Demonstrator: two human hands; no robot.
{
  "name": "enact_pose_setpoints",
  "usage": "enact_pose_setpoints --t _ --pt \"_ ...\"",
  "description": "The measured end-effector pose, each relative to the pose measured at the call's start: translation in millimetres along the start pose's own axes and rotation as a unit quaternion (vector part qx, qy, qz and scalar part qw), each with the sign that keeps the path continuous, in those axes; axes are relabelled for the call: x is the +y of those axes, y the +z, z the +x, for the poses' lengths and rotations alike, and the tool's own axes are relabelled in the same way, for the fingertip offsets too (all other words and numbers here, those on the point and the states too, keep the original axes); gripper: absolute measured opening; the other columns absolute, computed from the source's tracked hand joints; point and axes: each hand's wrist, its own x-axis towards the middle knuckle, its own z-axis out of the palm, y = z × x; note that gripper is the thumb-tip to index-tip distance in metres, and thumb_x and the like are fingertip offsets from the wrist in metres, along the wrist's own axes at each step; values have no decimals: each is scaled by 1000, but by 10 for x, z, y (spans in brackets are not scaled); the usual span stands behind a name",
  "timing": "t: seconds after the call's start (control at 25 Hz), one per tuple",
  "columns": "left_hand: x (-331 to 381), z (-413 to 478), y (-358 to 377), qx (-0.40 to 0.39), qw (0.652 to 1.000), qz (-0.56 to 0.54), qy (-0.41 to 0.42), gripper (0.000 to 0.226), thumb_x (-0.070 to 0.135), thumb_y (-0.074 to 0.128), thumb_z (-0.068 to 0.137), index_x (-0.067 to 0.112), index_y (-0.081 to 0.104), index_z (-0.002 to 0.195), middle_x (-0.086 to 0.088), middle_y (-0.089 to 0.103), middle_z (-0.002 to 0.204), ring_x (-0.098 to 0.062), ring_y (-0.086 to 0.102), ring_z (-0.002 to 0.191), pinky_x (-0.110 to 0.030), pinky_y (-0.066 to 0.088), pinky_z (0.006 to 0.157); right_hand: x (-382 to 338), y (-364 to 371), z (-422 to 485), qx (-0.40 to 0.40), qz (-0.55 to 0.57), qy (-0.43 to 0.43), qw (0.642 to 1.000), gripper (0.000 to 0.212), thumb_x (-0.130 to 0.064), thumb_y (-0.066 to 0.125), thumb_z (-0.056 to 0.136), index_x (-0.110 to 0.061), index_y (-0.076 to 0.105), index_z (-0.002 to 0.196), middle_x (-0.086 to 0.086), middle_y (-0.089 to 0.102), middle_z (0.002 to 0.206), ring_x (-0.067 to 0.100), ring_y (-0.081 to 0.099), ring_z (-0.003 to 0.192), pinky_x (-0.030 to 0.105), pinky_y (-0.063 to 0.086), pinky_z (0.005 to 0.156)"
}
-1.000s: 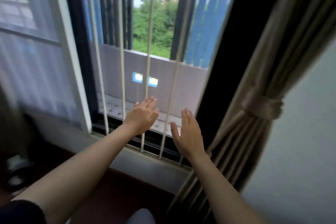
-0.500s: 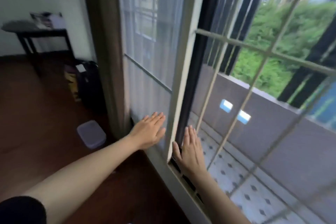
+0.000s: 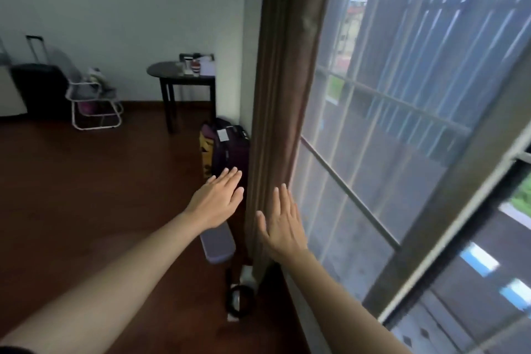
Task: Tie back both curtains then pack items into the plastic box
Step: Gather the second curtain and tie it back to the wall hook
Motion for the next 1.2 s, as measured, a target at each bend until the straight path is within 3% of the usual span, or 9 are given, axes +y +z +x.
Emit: enact_pose_setpoints --t 0.16,0.32,0.56,0.88,1.04,1.2 --pt "-740 653 32 13 999 22 -26 53 36 24 101 12 21 148 -3 19 157 -16 13 145 -35 14 116 -162 489 962 -13 21 -35 999 67 -44 26 99 -9 3 151 10 -3 160 23 -5 147 30 -5 114" --pt "-1458 1370 -111 4 997 10 -81 52 37 22 101 14 24 147 -2 22 156 -16 15 145 -34 17 115 -344 864 2015 -21 29 -26 999 67 -42 29 99 -8 2 150 11 -3 160 24 -5 147 32 -3 115" --pt "-2473 2195 -87 -2 997 -10 -76 49 33 23 102 14 28 146 -3 24 155 -16 17 144 -33 20 115 -634 1570 3208 -39 24 29 999 67 -41 29 99 -7 1 150 15 -5 159 27 -4 147 36 3 118" --pt "-3617 3543 119 -82 991 -94 48 47 33 28 101 16 30 145 -3 18 157 -20 21 143 -34 23 114 -856 2419 4331 -4 1 200 980 67 -38 32 99 -6 4 150 16 -2 159 29 -2 147 38 6 119" --pt "-3698 4240 288 -111 973 -135 150 46 31 30 101 14 32 144 -3 15 158 -21 21 143 -35 23 113 -876 2472 4659 29 -1 290 957 68 -38 32 99 -8 0 150 16 -9 158 30 -6 147 37 0 118" --pt "-3508 4838 622 -130 947 -203 210 44 27 34 101 15 36 143 -5 13 158 -23 27 141 -31 23 112 -728 2353 5019 100 -36 291 951 68 -37 38 97 -7 7 150 16 -2 159 32 0 147 39 5 118"
